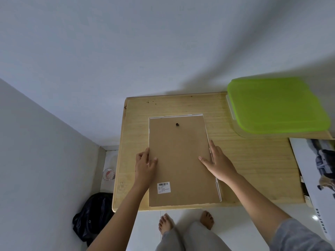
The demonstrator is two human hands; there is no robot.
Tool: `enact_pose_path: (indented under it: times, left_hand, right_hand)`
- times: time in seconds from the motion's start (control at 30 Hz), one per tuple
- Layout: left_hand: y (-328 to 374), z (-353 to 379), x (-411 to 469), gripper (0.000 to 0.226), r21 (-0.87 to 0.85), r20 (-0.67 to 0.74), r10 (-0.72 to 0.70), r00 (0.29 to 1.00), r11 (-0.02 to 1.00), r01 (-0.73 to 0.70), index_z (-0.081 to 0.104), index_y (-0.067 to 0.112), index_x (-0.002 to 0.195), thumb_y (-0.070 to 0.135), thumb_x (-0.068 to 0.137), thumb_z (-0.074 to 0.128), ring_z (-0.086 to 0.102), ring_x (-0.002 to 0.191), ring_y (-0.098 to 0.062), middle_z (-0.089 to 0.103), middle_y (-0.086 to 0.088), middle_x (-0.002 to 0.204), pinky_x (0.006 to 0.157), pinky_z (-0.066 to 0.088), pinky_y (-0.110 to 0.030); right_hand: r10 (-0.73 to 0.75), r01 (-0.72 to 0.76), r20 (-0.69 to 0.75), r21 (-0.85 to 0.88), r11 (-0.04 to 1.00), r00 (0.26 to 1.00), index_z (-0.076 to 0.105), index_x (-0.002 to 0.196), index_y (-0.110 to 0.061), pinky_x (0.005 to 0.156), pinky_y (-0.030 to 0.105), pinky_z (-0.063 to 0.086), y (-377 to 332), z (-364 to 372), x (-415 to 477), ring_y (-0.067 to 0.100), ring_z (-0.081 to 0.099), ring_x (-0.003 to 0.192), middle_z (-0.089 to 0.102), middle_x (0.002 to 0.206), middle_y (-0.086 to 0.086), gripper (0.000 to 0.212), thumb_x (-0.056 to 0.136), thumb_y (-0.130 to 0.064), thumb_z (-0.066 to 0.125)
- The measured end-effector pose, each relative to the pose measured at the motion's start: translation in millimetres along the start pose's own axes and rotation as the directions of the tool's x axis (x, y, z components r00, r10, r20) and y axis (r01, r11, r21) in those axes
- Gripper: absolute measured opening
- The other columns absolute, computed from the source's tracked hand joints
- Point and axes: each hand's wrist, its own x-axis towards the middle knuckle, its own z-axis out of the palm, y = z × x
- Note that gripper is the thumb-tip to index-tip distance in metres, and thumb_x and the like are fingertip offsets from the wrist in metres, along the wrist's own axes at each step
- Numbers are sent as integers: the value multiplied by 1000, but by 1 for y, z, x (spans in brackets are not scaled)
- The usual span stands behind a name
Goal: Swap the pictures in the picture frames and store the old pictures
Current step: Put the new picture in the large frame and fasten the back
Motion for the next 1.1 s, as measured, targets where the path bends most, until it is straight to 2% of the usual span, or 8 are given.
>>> enact_pose_path:
  times: [0.13,0.3,0.47,0.63,0.77,0.87,1.0,1.1]
  left_hand:
    - [-15,-13,-11,59,-204,113,30,993,979,-6,39,12,138,10,85,64,48,114,-11,41,-1,128,101,43,-30]
    - [-25,-20,-13,94,-236,293,50,955,972,22,26,13,144,1,67,79,40,123,-8,32,6,134,101,34,-14]
    - [-28,-12,-11,94,-231,224,72,972,973,-19,28,10,143,1,65,80,40,119,-7,31,7,130,86,37,0]
    - [-25,-9,-12,90,-225,175,113,978,972,-72,33,13,140,2,65,81,41,114,-4,33,7,125,94,35,-12]
    - [-24,-10,-13,95,-205,160,139,977,973,-105,36,23,135,25,54,85,45,107,6,37,14,117,92,38,-10]
    - [-23,-10,-16,88,-171,125,128,984,980,-105,35,14,140,12,65,83,47,100,3,37,4,116,98,39,-20]
    - [-27,-14,-22,92,-141,176,143,974,983,-119,27,16,144,11,69,80,44,108,-6,34,2,122,100,34,-17]
    - [-33,-18,-25,106,-146,275,148,950,983,-111,20,25,143,11,61,86,39,116,-3,29,8,128,102,28,-13]
  right_hand:
    - [-24,16,65,131,991,998,3,148,-25,90,24,33,3,-3,-13,16,33,132,25,144,-1,93,81,-51,61]
    - [-31,14,91,183,983,995,5,148,-25,87,19,31,9,1,-18,11,39,113,31,121,-6,115,63,-48,80]
    - [-24,17,37,176,984,999,11,148,-23,81,20,31,11,7,-16,11,39,91,31,112,-4,114,61,-43,82]
    - [-13,12,4,196,981,1000,14,147,-21,83,20,30,9,9,-13,10,38,99,31,111,-2,105,67,-39,79]
    - [-10,12,-9,215,977,1000,14,147,-22,81,20,29,8,10,-13,11,39,98,33,109,0,102,69,-38,78]
    - [-1,8,-31,231,973,1000,15,147,-24,82,21,30,8,11,-15,10,38,99,33,110,-2,101,69,-41,77]
    - [-23,22,3,255,967,1000,10,148,-25,93,18,26,11,15,-25,6,33,110,30,120,-4,113,62,-44,82]
    - [-40,39,0,244,969,999,6,148,-21,101,18,21,13,21,-29,11,27,123,25,124,-2,128,52,-42,87]
